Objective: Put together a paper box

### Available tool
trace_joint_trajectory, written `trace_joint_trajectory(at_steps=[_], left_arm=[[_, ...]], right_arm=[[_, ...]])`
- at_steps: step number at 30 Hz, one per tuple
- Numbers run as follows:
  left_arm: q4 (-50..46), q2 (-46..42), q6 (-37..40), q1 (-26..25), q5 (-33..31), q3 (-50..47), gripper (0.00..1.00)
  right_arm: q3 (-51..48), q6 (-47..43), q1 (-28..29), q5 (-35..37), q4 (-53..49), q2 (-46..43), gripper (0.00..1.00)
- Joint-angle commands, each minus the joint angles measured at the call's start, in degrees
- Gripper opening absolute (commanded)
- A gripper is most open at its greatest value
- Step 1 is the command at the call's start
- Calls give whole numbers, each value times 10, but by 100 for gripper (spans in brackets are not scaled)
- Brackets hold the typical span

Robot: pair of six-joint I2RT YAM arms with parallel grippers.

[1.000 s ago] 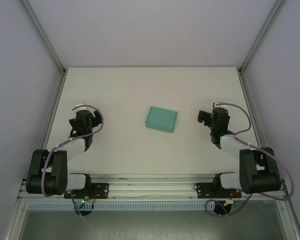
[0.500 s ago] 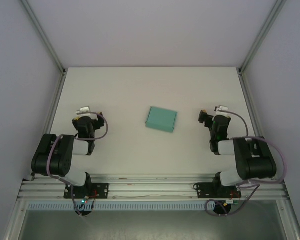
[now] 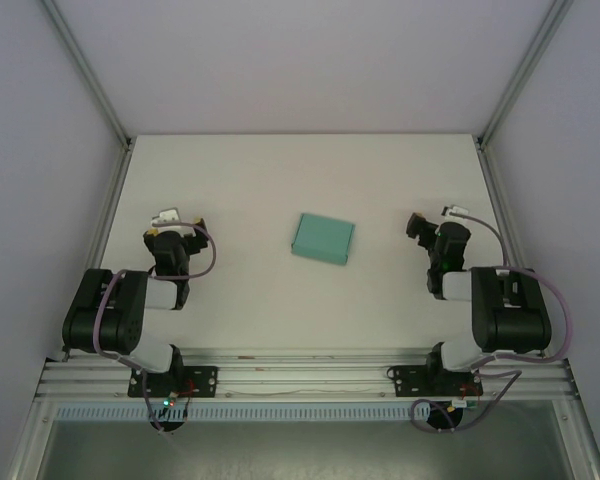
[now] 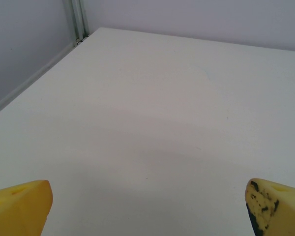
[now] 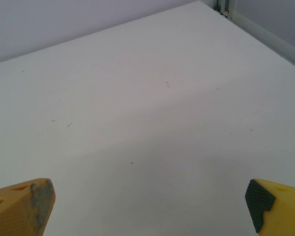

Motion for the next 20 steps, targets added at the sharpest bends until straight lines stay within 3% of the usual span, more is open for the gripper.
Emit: trace_joint_trajectory(at_steps=[1, 20], left_arm=[[13, -4, 5, 2, 8, 7, 100], [15, -4, 6, 2, 7, 7, 100]], right_arm=[[5, 6, 2, -3, 0, -6, 100], [6, 5, 3, 2, -3, -6, 100]])
